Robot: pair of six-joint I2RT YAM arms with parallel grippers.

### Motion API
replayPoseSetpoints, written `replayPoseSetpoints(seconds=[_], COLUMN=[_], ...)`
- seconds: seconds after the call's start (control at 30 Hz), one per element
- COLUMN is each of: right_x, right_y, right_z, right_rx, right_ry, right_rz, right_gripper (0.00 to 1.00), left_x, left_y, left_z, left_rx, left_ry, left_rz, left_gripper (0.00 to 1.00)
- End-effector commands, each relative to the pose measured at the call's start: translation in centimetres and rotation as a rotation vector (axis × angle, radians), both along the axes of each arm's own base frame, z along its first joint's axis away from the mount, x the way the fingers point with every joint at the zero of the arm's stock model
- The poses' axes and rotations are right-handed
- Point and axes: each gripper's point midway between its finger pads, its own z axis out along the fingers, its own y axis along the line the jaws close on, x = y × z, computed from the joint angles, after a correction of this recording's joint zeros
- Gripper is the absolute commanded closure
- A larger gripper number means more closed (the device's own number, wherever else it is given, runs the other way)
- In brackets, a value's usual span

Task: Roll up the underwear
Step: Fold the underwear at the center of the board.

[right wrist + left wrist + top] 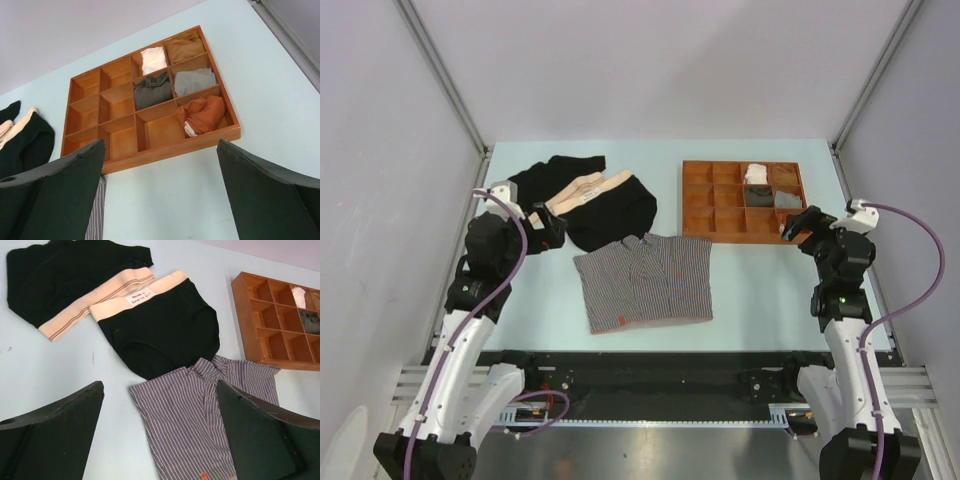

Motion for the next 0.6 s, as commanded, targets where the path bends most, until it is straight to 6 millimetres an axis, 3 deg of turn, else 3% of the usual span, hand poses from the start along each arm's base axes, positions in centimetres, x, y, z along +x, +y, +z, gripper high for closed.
replayPoseSetpoints(seconds=[0.0, 0.07, 0.17, 0.2, 0.27, 0.3, 0.33, 0.4, 0.43, 0.5, 0.53, 0.57], right_x=[-0.4, -0.2, 0.7, 1.2, 1.4, 1.9, 1.0, 0.4, -1.2, -3.1, -4.1, -6.5], right_y=[-1.2, -0.6, 3.0, 6.2, 9.9, 11.3, 16.6, 21.3, 27.1, 32.8, 35.7, 40.0], right_z=[3.0, 3.2, 3.3, 2.9, 2.2, 0.9, 1.2, 0.8, -0.9, -2.2, -5.5, -4.6], right_rx=[-0.003, 0.027, 0.035, 0.021, -0.003, -0.029, -0.039, -0.053, -0.063, -0.071, -0.125, -0.140], right_ry=[-0.035, -0.028, 0.004, 0.037, 0.072, 0.113, 0.114, 0.123, 0.176, 0.213, 0.287, 0.290], right_rz=[-0.073, -0.053, 0.060, 0.129, 0.192, 0.183, 0.312, 0.383, 0.504, 0.614, 0.662, 0.748], right_gripper=[0.00, 0.00, 0.06, 0.07, 0.08, 0.09, 0.09, 0.08, 0.08, 0.12, 0.17, 0.18], left_x=[0.0, -0.1, -0.2, -0.2, 0.1, 0.1, 0.0, -0.1, -0.2, -0.4, -0.6, -0.7], left_y=[1.3, 1.3, 0.3, 0.4, 1.1, 1.5, 2.4, 3.2, 3.6, 4.4, 4.5, 4.8], left_z=[1.0, 0.9, 0.9, 0.9, 0.6, 0.4, -0.2, -0.8, -1.4, -1.8, -2.2, -2.2], left_rx=[0.006, 0.045, 0.079, 0.081, 0.091, 0.098, 0.117, 0.131, 0.135, 0.137, 0.127, 0.122], left_ry=[-0.031, -0.025, -0.028, -0.033, -0.031, -0.023, 0.002, 0.026, 0.049, 0.067, 0.090, 0.095], left_rz=[0.076, 0.049, -0.035, -0.031, 0.009, 0.025, 0.070, 0.107, 0.121, 0.162, 0.180, 0.198], left_gripper=[0.00, 0.00, 0.00, 0.00, 0.00, 0.00, 0.00, 0.00, 0.00, 0.00, 0.00, 0.00])
